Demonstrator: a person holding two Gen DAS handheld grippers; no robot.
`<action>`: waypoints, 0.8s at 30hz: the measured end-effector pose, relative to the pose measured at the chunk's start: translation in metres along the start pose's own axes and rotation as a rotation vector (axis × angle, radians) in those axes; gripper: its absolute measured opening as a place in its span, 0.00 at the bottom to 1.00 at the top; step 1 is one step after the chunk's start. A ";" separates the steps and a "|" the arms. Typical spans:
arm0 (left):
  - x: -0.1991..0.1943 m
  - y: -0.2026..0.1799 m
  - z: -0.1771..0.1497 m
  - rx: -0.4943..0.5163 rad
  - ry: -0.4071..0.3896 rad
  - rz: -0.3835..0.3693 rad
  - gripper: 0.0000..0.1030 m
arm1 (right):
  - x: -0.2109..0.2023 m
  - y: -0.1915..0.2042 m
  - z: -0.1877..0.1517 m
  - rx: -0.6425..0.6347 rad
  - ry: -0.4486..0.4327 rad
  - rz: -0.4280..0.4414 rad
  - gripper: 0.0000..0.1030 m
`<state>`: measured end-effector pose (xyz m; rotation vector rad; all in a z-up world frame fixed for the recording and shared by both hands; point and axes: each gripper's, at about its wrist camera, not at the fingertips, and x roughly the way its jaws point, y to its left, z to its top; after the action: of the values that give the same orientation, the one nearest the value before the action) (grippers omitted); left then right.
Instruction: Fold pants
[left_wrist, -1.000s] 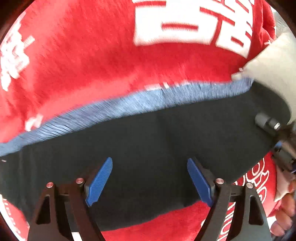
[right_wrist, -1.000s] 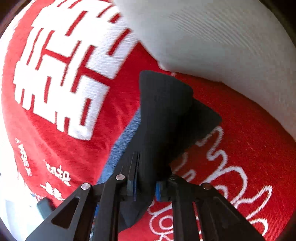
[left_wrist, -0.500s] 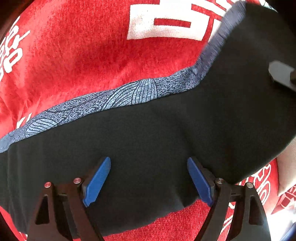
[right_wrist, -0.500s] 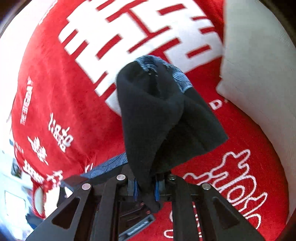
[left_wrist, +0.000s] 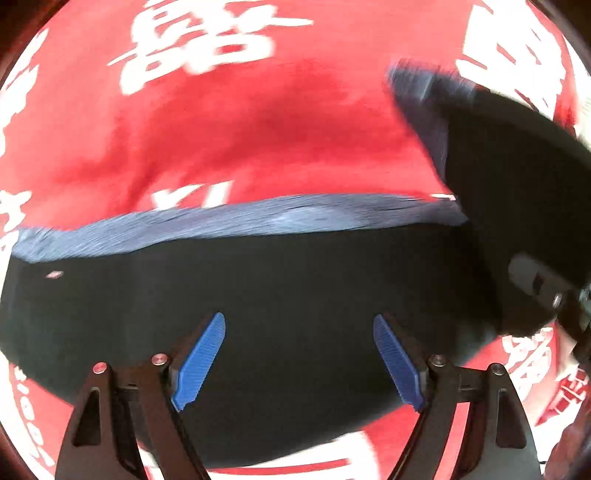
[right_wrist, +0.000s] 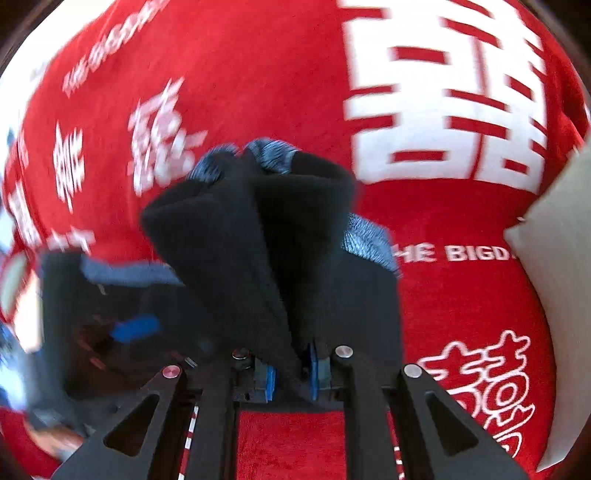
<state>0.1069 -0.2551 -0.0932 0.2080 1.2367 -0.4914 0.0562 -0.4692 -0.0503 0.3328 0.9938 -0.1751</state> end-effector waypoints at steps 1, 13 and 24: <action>0.000 0.009 -0.002 -0.016 0.004 0.016 0.82 | 0.012 0.016 -0.006 -0.041 0.024 -0.015 0.15; -0.012 0.088 -0.012 -0.149 0.024 0.079 0.82 | 0.072 0.117 -0.060 -0.373 0.106 -0.292 0.39; -0.036 0.038 0.013 0.009 0.030 -0.170 0.82 | 0.003 0.057 -0.049 -0.121 0.101 -0.111 0.65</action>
<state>0.1274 -0.2181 -0.0597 0.1185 1.2877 -0.6427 0.0362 -0.3988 -0.0663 0.1773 1.1189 -0.1988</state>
